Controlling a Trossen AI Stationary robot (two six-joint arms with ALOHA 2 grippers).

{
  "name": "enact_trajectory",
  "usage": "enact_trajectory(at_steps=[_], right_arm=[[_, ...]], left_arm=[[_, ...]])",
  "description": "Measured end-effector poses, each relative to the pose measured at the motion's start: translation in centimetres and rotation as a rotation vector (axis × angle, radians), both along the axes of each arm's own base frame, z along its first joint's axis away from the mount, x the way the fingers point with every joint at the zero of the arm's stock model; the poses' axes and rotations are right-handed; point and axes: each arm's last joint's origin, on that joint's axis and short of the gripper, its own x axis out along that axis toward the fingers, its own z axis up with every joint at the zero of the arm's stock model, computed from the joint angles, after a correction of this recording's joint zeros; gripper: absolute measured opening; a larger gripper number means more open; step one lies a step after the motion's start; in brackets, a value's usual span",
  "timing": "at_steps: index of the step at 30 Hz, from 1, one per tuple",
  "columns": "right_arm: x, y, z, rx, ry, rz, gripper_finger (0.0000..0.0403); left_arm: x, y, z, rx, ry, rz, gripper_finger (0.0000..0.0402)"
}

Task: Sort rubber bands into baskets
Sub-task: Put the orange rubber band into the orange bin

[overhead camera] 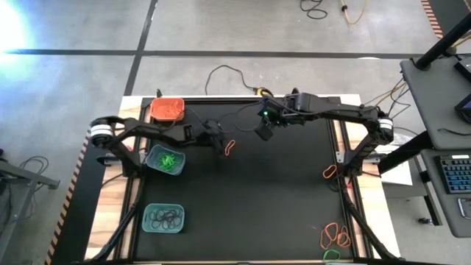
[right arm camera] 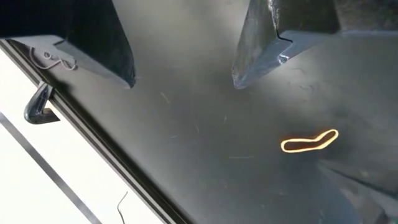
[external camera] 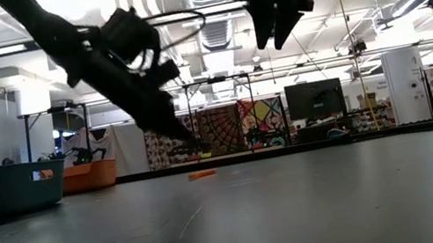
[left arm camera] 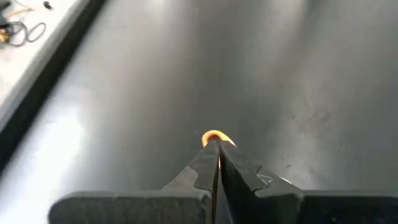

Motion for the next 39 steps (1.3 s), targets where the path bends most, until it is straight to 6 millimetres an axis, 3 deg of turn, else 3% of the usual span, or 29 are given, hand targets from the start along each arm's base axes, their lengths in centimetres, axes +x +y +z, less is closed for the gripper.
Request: enact_trajectory(at_steps=[4, 10, 21, 24, 29, 39], right_arm=[[0.1, 0.4, 0.0, 0.002, -0.004, 0.007, 0.0254], [0.2, 0.8, 0.0, 0.003, -0.006, 0.014, 0.0258], [0.3, 1.5, -0.3, 0.012, -0.006, 0.015, 0.026], [0.3, 1.5, -0.6, 0.014, 0.004, 0.016, 0.026], [0.1, 1.6, -1.6, 0.029, 0.029, -0.007, 0.0258], [-0.1, 2.4, -3.3, 0.059, 0.053, -0.051, 0.0251]], left_arm=[[-0.8, 0.7, 1.4, -0.009, -0.021, 0.014, 0.0], [-0.7, 1.3, 0.4, -0.135, -0.043, 0.044, 0.0009], [0.8, 1.9, -3.6, -0.163, -0.009, 0.119, 0.014], [1.2, 2.2, -4.4, -0.147, -0.019, 0.12, 0.0157], [2.1, 2.4, -4.7, -0.14, -0.056, 0.077, 0.0143], [2.3, 2.5, -6.2, -0.137, 0.003, 0.063, 0.0076]])
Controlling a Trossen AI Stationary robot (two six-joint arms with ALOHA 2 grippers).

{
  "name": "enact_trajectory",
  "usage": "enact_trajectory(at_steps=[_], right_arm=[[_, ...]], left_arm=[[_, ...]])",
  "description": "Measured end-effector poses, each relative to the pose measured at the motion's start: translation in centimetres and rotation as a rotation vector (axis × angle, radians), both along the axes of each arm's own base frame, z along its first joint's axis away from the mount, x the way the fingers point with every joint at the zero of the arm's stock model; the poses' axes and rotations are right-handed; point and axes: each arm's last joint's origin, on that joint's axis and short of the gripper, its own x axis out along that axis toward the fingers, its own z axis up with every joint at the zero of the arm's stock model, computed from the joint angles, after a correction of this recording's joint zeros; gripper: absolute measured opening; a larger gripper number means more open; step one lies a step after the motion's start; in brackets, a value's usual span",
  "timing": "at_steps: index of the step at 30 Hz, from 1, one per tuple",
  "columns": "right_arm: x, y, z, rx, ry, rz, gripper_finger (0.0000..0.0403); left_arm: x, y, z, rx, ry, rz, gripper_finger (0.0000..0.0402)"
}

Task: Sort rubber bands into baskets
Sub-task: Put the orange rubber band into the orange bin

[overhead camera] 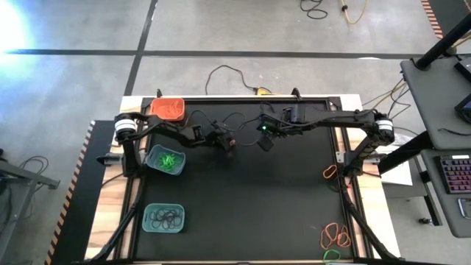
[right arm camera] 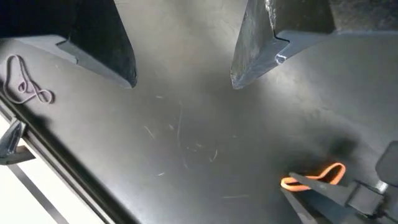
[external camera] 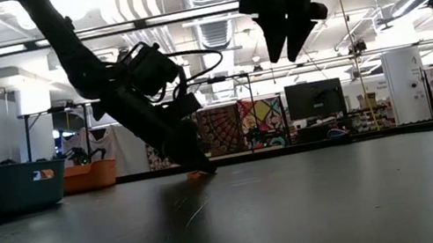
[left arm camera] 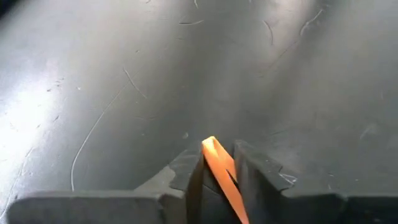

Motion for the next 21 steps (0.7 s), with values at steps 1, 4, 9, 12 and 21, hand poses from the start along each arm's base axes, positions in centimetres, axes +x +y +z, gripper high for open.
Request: enact_trajectory(at_steps=[1, 4, 9, 12, 21], right_arm=[[0.0, 0.1, 0.0, 0.0, -0.001, 0.003, 0.0251], [0.1, 0.4, 0.0, 0.0, 0.0, 0.01, 0.025], [0.1, 0.4, 0.0, 0.001, -0.002, 0.005, 0.0249], [0.1, 0.4, 0.0, 0.0, -0.001, 0.005, 0.0249], [-0.3, 0.4, 0.1, -0.003, 0.024, 0.029, 0.0249]], left_arm=[[0.0, 0.0, 0.0, -0.001, 0.001, -0.002, 0.0069], [-0.1, 0.0, -0.1, 0.002, 0.012, 0.002, 0.0039], [-0.2, 0.0, 0.0, 0.009, 0.024, 0.01, 0.0006], [-0.4, 0.0, 0.8, 0.013, 0.036, 0.019, 0.0002], [-3.3, 3.0, 8.2, 0.192, 0.145, 0.177, 0.0]])
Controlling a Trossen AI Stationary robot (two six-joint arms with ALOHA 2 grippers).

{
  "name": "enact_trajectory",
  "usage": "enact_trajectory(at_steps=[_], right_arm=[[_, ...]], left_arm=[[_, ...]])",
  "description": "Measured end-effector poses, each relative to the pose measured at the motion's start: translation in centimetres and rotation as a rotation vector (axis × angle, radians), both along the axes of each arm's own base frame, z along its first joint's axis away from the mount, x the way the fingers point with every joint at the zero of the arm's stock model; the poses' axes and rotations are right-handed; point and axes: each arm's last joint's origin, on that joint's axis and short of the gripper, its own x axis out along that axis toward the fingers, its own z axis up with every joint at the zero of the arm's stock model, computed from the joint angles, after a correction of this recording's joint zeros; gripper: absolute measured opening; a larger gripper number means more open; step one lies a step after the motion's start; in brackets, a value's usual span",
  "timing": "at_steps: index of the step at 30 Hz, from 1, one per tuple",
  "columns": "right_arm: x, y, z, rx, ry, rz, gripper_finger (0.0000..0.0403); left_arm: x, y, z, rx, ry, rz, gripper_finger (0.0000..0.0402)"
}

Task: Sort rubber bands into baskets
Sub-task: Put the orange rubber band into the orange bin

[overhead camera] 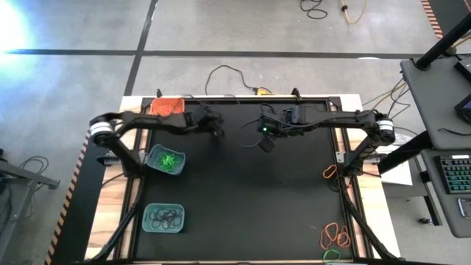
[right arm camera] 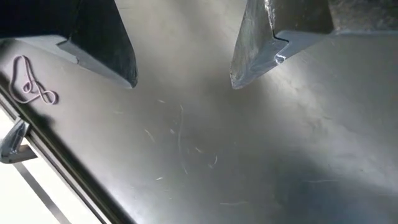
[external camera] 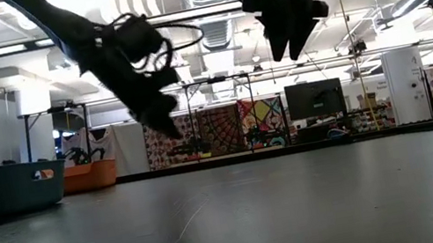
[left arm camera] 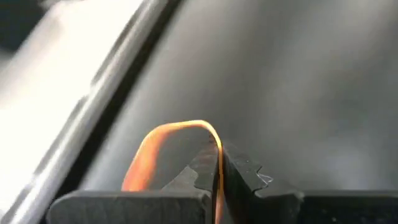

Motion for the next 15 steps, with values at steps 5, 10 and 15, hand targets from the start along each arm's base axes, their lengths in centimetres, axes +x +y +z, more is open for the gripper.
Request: enact_trajectory(at_steps=[5, 10, 15], right_arm=[[-0.1, 0.0, 0.1, -0.026, 0.016, 0.017, 0.0249], [0.1, -0.2, -0.3, -0.08, 0.007, 0.0, 0.0249], [0.4, -0.3, -0.7, -0.087, -0.033, -0.002, 0.0249]], left_arm=[[-4.4, 3.4, 3.7, 0.068, 0.091, 0.256, 0.0], [-10.0, 7.0, 3.8, -0.017, 0.188, 0.588, 0.0], [-13.4, 10.1, 2.9, -0.073, 0.164, 0.823, 0.0]])
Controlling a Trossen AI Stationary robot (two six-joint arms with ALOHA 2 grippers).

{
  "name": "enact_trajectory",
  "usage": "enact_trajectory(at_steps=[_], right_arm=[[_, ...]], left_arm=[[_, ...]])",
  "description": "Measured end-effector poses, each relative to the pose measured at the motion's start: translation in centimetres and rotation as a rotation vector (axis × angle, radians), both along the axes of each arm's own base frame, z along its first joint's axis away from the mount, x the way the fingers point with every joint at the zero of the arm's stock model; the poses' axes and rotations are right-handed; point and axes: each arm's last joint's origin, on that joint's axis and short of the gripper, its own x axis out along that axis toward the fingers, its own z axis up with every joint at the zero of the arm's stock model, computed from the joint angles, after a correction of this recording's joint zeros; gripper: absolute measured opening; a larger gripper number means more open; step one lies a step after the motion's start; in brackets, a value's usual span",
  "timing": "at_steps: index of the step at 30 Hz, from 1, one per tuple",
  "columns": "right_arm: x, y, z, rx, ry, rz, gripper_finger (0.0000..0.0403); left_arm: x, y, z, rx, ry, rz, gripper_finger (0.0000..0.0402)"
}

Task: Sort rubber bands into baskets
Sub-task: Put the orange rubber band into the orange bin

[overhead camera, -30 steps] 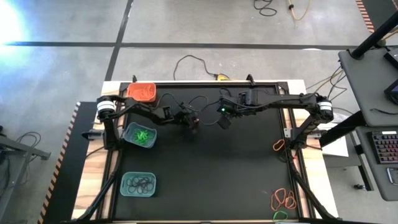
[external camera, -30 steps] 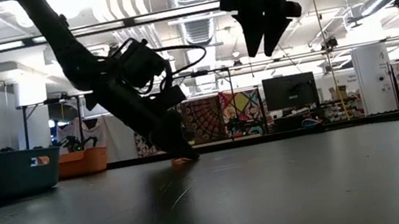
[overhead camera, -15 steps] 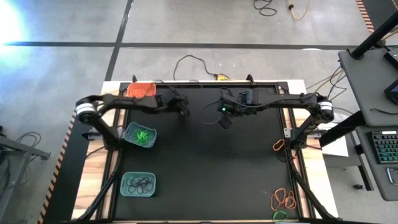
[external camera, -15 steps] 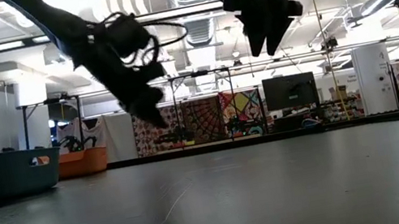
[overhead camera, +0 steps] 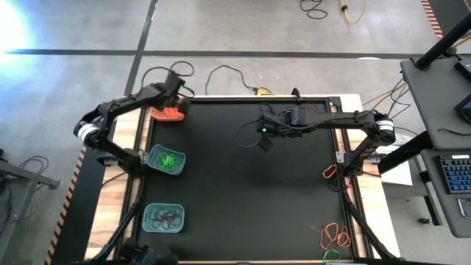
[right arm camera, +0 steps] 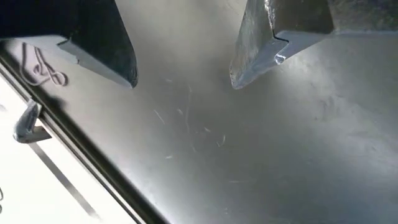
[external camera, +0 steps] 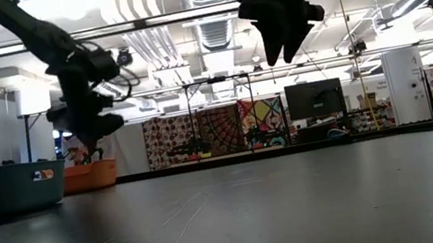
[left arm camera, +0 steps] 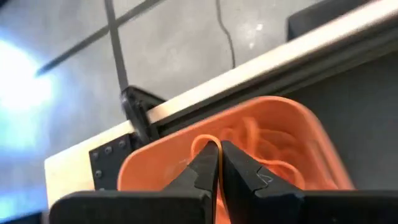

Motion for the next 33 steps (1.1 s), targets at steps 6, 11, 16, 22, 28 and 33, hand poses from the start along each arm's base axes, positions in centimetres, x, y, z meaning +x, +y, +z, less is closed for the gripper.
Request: enact_trajectory(at_steps=[6, 11, 16, 22, 28, 33], right_arm=[[0.1, 0.0, -0.2, 0.0, -0.005, -0.001, 0.0249], [0.1, 0.0, -0.2, 0.007, -0.012, -0.015, 0.0249], [0.1, 0.0, -0.2, 0.012, -0.011, -0.012, 0.0249], [0.1, 0.0, -0.2, 0.01, -0.006, -0.004, 0.0249], [-0.2, -0.1, -0.4, 0.079, 0.021, 0.013, 0.0249], [-1.2, -0.1, -1.2, 0.156, 0.14, 0.081, 0.0249]], left_arm=[[-0.7, 1.3, -2.6, -0.1, 0.017, 0.039, 0.0], [-0.2, 1.5, -4.9, -0.219, -0.038, 0.035, 0.0], [0.5, 1.6, -5.1, -0.22, -0.034, 0.015, 0.0], [0.5, 1.4, -4.9, -0.239, -0.026, -0.033, 0.0014], [0.4, 1.0, -4.8, -0.303, -0.003, -0.054, 0.0084], [0.5, 1.0, -2.1, -0.418, 0.038, -0.044, 0.0147]])
